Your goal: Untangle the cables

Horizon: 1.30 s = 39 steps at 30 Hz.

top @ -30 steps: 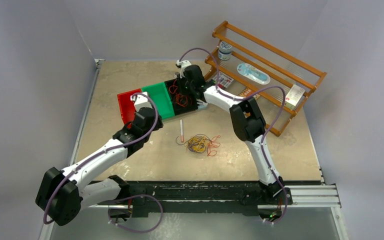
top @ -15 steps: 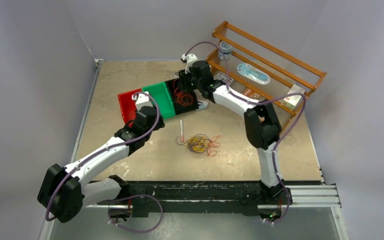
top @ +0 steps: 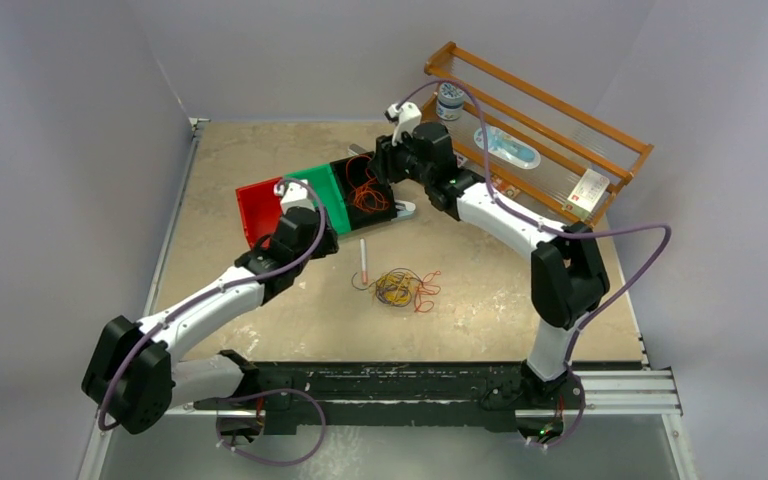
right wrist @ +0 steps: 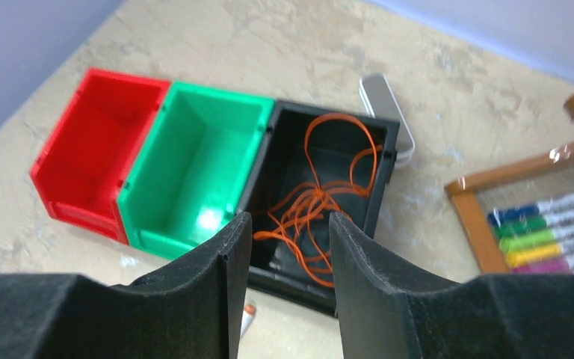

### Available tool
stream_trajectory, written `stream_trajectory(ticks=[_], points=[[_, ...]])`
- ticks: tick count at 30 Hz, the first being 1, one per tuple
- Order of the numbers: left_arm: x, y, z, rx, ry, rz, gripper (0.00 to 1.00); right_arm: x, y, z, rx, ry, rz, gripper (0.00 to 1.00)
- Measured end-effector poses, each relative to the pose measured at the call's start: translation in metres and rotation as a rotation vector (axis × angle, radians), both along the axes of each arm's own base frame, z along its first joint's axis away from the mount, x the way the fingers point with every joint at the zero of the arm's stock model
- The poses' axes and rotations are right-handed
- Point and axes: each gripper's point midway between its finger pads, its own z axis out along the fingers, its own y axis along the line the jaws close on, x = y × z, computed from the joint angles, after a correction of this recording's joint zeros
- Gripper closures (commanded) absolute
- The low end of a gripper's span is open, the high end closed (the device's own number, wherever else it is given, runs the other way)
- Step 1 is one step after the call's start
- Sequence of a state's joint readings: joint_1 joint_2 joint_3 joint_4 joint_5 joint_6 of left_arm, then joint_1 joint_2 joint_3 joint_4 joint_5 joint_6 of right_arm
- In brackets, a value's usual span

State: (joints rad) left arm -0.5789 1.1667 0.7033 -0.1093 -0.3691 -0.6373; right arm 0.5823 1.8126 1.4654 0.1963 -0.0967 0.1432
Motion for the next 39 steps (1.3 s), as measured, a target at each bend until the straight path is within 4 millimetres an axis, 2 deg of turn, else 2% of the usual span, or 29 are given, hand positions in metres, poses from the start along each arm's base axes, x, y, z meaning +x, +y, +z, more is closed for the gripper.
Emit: stream_trajectory(ticks=[4,9,15,19,24,28,32,39], points=[[0.003,-0.018,-0.009,-0.009,0.037,-0.083,0.56,-0.006,-0.014,-0.032,-0.024,0.070,-0.017,0.55],[0.008,-0.030,-0.014,-0.009,0.062,-0.128,0.57,-0.027,-0.026,-0.064,-0.042,0.148,0.040,0.51],[0.008,-0.025,-0.012,0.000,0.057,-0.104,0.59,-0.037,-0.016,-0.067,-0.095,0.096,0.213,0.41],[0.006,-0.014,-0.001,0.010,0.033,-0.062,0.59,-0.025,0.000,-0.069,-0.153,0.009,0.329,0.38],[0.000,0.002,0.025,0.022,-0.021,-0.012,0.59,-0.004,0.018,-0.090,-0.230,-0.042,0.430,0.40],[-0.002,0.011,0.036,0.038,-0.045,0.010,0.59,0.003,0.026,-0.112,-0.276,-0.029,0.494,0.48],[-0.003,0.015,0.034,0.052,-0.037,0.021,0.59,0.007,0.030,-0.127,-0.300,-0.009,0.529,0.56],[-0.003,0.015,0.034,0.052,-0.037,0.022,0.59,0.016,0.034,-0.142,-0.312,0.015,0.532,0.87]])
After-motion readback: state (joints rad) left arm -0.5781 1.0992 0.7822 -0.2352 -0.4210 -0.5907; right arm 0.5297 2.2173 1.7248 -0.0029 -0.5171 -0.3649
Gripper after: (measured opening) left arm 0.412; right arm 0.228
